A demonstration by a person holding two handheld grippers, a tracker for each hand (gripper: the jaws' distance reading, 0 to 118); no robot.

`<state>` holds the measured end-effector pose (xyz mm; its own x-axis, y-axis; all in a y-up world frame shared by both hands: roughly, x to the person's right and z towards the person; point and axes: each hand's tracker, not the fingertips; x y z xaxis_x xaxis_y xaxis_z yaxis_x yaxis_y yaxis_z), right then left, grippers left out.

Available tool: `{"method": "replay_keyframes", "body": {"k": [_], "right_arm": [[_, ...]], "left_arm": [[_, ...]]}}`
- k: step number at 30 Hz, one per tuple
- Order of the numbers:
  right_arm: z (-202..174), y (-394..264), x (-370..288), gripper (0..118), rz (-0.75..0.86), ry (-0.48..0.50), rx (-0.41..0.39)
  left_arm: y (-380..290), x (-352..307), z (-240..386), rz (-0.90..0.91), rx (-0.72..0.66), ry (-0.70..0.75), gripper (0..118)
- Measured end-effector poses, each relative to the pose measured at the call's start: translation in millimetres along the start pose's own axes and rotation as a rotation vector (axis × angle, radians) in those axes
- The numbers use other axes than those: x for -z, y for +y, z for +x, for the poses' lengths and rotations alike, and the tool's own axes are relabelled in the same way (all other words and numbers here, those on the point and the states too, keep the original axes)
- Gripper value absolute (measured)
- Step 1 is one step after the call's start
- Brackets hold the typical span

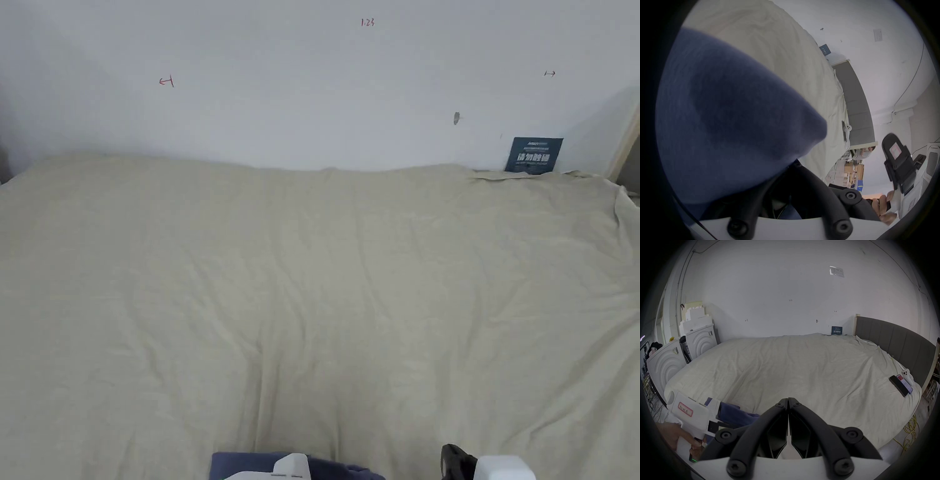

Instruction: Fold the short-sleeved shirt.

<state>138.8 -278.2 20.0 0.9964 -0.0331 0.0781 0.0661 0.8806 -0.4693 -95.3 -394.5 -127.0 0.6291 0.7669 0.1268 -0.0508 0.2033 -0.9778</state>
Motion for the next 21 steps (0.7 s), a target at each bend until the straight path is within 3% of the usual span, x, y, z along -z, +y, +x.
{"method": "replay_keyframes", "body": {"k": [4,7,11,15,19,21], "right_arm": [[0,-6,-2,1,0.005,0.002,-0.012],[-7,-11,0,1,0.0,0.025,-0.008],[-34,-22,10,1,-0.007,0.103,-0.041],[-71,-41,30,1,-0.013,0.175,-0.085],[-98,-65,63,1,-0.072,0.151,-0.115],[-101,-78,83,1,-0.14,0.135,-0.094]], "left_arm": [[1,-18,12,0.015,0.051,0.015,1],[-5,-64,21,0.13,0.115,-0.062,1],[-25,-140,24,0.339,0.196,-0.046,1],[-54,-201,7,0.47,0.168,0.024,1],[-76,-231,-11,0.508,0.16,0.087,1],[-82,-236,-23,0.515,0.127,0.101,2]]}}
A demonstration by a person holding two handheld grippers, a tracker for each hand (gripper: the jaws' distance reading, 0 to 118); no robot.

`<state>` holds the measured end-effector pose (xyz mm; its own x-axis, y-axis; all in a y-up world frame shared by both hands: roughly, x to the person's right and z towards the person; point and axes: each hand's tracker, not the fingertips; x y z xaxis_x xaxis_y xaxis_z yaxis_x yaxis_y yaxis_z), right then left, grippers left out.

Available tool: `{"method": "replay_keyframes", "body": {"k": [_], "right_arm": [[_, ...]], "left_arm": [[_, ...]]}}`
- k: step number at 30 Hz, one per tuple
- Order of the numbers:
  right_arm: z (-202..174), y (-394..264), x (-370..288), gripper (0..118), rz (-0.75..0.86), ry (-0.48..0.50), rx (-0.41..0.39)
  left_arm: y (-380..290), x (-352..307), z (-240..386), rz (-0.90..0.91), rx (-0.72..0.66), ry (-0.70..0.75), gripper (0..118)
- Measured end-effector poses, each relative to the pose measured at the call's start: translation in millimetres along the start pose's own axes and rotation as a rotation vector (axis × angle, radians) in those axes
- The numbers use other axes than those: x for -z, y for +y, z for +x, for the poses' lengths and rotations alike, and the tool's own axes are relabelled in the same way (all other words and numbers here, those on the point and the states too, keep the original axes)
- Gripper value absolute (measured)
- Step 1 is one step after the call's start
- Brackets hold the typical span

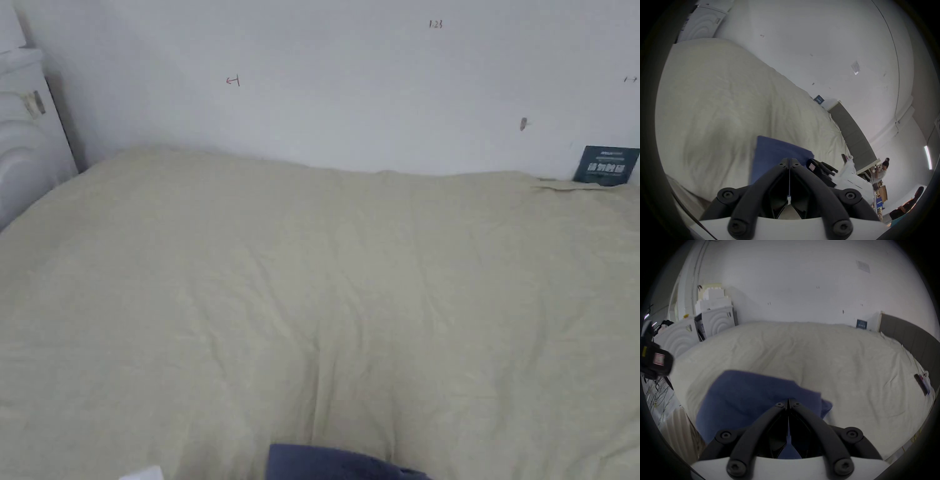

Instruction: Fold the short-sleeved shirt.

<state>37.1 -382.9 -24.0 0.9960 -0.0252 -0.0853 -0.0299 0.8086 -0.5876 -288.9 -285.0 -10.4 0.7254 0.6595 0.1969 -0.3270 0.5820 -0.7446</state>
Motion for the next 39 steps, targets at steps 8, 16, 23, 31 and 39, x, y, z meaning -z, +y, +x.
{"method": "replay_keyframes", "body": {"k": [8,16,23,31,39], "right_arm": [[2,-13,6,1,0.005,-0.001,-0.028],[8,-11,6,1,-0.006,0.022,0.015],[9,-12,7,1,-0.001,0.03,0.023],[10,-11,5,1,0.002,0.033,0.024],[22,0,-25,1,0.08,0.024,0.043]], "left_arm": [[13,32,-47,-0.072,-0.075,-0.074,47],[33,123,-86,-0.378,-0.084,-0.139,68],[34,159,-87,-0.448,-0.111,-0.239,62],[34,160,-65,-0.446,-0.047,-0.214,20],[65,116,-58,-0.374,-0.024,-0.26,17]]}}
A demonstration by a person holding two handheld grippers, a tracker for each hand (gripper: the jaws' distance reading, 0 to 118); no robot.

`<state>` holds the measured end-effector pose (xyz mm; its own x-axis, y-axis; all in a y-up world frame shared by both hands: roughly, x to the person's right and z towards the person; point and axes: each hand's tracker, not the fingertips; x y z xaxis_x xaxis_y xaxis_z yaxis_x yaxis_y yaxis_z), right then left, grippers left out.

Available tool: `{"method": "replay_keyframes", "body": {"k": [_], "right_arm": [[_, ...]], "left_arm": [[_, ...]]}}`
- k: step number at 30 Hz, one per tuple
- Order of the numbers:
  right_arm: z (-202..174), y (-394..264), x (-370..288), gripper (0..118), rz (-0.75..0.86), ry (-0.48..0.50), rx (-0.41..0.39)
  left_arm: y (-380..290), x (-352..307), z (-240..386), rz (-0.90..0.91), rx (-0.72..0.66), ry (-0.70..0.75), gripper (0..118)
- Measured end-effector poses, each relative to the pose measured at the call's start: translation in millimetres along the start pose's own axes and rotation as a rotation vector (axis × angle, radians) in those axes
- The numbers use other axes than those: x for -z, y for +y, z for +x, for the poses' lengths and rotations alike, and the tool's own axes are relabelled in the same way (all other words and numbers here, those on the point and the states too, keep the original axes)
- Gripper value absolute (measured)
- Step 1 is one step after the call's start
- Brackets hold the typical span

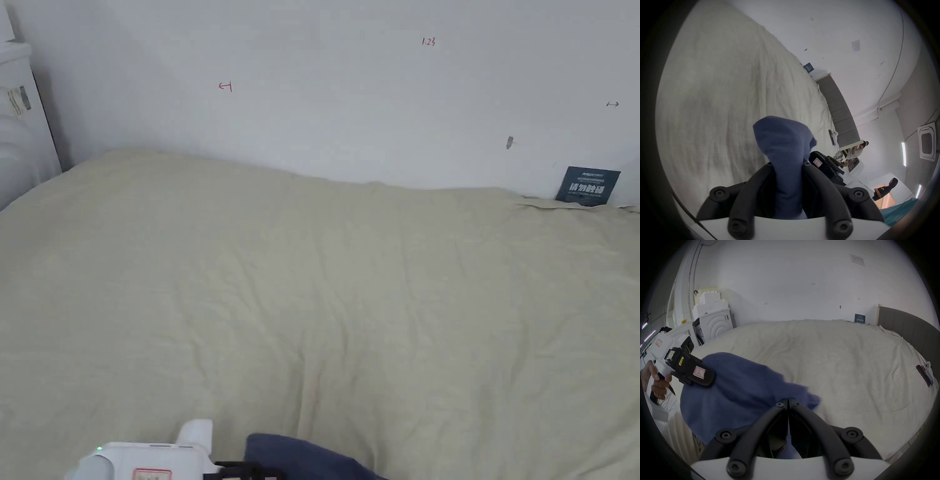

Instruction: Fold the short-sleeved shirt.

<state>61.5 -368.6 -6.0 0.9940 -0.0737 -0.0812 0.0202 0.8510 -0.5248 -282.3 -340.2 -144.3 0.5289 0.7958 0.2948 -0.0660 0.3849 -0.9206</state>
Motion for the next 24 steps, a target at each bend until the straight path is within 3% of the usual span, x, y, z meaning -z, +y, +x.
{"method": "replay_keyframes", "body": {"k": [4,9,12,16,24], "right_arm": [[7,13,-8,1,0.039,-0.008,-0.022],[12,25,-8,1,0.054,-0.026,-0.038],[14,27,-7,1,0.053,-0.038,-0.045],[12,28,-5,1,0.043,-0.046,-0.053],[2,28,4,1,0.012,-0.058,-0.065]], "left_arm": [[23,-53,2,0.006,0.101,0.027,17],[53,-129,-9,0.025,0.088,0.117,17],[73,-186,-25,0.013,0.101,0.247,17],[92,-259,-57,-0.019,0.017,0.383,17],[118,-356,-102,-0.023,-0.074,0.762,17]]}}
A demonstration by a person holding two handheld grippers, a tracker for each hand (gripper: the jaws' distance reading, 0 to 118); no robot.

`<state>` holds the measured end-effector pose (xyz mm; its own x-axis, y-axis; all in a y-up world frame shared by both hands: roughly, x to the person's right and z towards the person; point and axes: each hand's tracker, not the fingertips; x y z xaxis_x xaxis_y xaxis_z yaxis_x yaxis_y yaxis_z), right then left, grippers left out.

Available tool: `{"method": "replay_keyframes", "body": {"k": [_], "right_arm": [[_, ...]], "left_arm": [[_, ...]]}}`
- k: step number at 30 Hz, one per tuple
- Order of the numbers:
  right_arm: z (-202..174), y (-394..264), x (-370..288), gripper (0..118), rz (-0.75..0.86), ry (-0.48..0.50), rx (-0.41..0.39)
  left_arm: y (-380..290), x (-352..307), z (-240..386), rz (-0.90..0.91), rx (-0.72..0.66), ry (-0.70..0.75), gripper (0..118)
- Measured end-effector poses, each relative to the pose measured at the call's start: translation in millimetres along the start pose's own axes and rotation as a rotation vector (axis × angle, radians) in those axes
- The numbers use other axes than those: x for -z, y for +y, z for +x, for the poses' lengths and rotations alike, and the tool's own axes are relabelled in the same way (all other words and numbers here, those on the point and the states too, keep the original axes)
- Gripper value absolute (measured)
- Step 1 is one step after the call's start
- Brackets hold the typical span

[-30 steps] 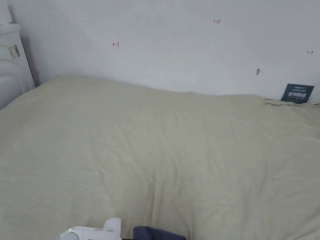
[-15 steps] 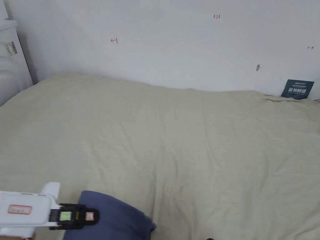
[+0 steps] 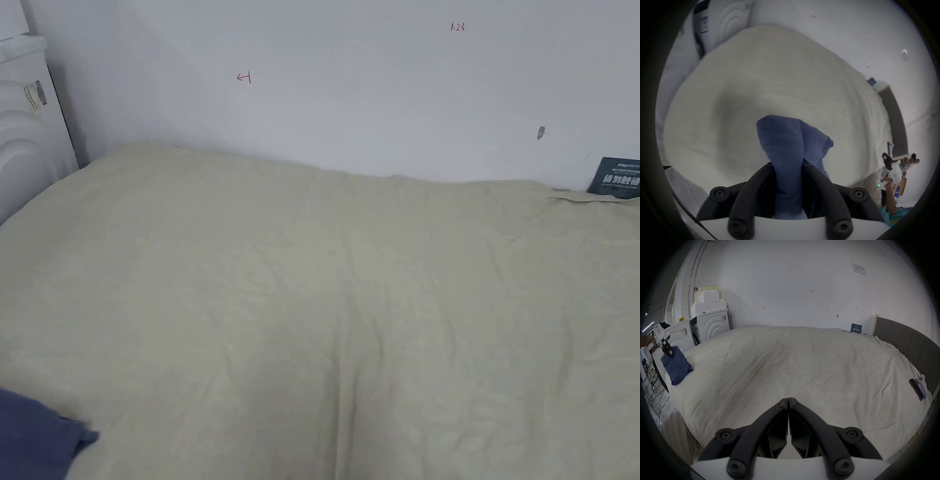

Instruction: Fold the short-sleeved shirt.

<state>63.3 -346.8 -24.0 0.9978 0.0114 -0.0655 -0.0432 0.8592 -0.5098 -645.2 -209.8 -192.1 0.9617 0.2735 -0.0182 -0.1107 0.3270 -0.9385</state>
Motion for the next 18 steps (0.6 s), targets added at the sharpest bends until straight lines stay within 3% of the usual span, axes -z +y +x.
{"method": "replay_keyframes", "body": {"k": [8,13,16,17,18], "right_arm": [[-12,3,7,1,-0.013,0.002,-0.012],[-19,3,11,1,-0.016,0.013,-0.002],[-20,4,10,1,-0.015,0.016,0.005],[-20,4,10,1,-0.013,0.015,0.013],[-19,5,8,1,-0.006,0.011,0.02]], "left_arm": [[17,14,-63,0.023,-0.071,0.305,17],[3,40,-48,0.01,-0.066,0.365,21],[-3,39,-37,0.035,-0.028,0.432,48],[-4,36,-35,0.052,-0.021,0.447,69],[-4,28,-34,0.085,-0.02,0.451,79]]}}
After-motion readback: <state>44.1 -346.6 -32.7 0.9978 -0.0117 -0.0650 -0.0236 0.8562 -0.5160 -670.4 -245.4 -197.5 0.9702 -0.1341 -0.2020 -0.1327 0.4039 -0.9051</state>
